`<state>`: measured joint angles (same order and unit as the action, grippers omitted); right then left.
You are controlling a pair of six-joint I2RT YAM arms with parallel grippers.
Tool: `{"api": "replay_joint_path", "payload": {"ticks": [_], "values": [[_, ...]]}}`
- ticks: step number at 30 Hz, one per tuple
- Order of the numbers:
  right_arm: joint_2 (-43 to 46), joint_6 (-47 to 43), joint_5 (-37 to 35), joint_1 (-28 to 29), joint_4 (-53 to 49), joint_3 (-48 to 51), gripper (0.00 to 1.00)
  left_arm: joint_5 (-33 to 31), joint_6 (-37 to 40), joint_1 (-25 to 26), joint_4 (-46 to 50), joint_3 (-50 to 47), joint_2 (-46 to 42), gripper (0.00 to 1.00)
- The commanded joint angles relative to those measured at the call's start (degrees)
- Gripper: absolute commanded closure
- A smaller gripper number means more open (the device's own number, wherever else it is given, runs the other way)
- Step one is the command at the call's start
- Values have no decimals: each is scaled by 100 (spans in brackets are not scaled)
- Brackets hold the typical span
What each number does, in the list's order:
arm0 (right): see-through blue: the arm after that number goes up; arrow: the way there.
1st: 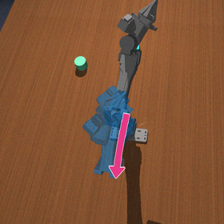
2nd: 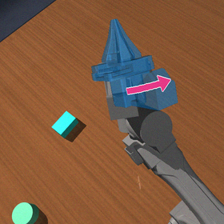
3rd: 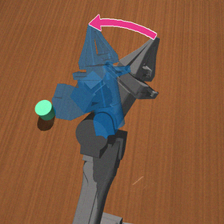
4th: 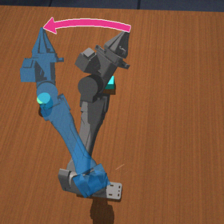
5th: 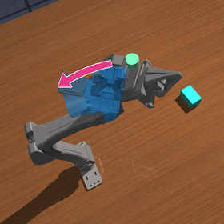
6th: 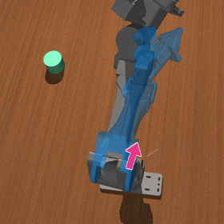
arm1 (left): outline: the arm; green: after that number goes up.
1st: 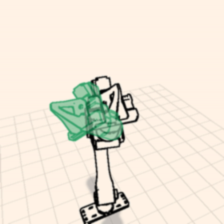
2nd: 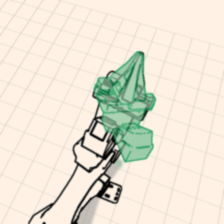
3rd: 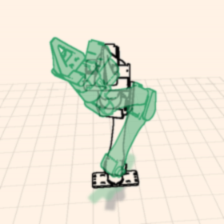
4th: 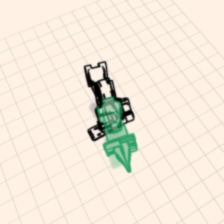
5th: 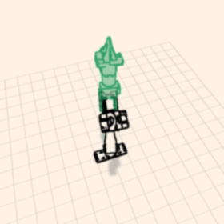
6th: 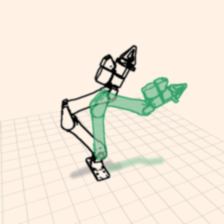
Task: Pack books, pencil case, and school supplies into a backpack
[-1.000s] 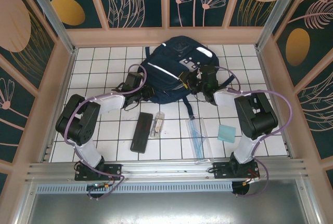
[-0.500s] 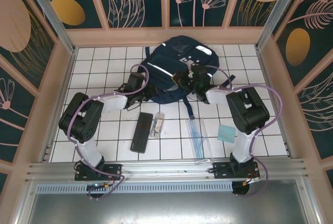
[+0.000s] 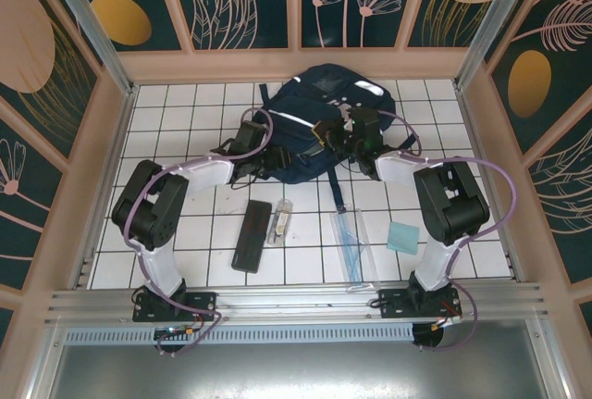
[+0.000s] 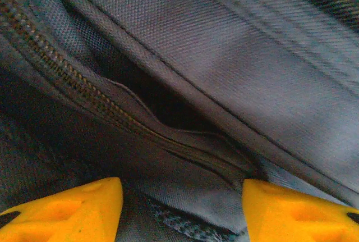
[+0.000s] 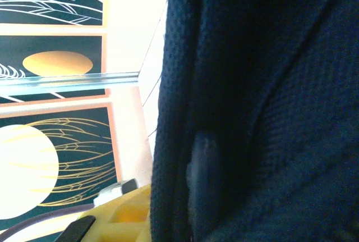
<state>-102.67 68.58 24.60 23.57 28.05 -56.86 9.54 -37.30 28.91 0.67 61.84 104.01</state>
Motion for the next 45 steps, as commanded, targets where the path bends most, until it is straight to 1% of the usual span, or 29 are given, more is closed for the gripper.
{"api": "replay_joint_path", "payload": {"ticks": [1, 3, 5, 9, 13, 16, 18, 20, 27, 32, 36, 38, 40, 42, 43, 44, 45], "values": [[118, 86, -200, 8, 771, -276, 100, -125, 72, 50, 664, 203, -889, 39], [55, 49, -307, 27, 683, -371, 100, -146, 67, 141, 727, 158, -1151, 41], [11, 8, -333, 52, 629, -456, 100, -77, 77, 267, 800, 169, -1207, 42], [-52, 33, -298, 94, 623, -519, 100, -91, 188, 555, 750, 230, -1040, 48], [-46, 71, -298, 112, 650, -478, 100, -143, 249, 729, 626, 375, -767, 53], [-31, 99, -306, 112, 689, -458, 100, -439, 284, 844, 644, 501, -613, 54], [-24, 117, -284, 117, 723, -466, 100, -599, 252, 871, 610, 547, -350, 50], [-15, 112, -279, 137, 718, -484, 100, -598, 183, 871, 474, 614, -227, 47], [-30, 174, -239, 174, 828, -433, 100, -987, 92, 895, 457, 1035, 377, 47], [-77, 156, -192, 184, 822, -388, 100, -1106, 88, 893, 604, 1264, 485, 61], [-129, 139, -158, 184, 864, -386, 100, -1297, 244, 895, 924, 1574, 481, 63], [-158, 93, -124, 183, 819, -426, 100, -1289, 298, 894, 1038, 1714, 478, 64], [-167, -12, -122, 183, 685, -465, 100, -1238, 365, 895, 1170, 1840, 447, 74], [-139, -165, -155, 185, 513, -492, 100, -1119, 461, 883, 1367, 1974, 408, 77], [-123, -232, -194, 187, 431, -502, 100, -1073, 509, 886, 1462, 2032, 391, 76], [-96, -309, -225, 183, 358, -502, 100, -1035, 568, 888, 1575, 2107, 394, 74], [-77, -360, -249, 184, 313, -501, 100, -1010, 619, 883, 1706, 2188, 417, 68]]}}
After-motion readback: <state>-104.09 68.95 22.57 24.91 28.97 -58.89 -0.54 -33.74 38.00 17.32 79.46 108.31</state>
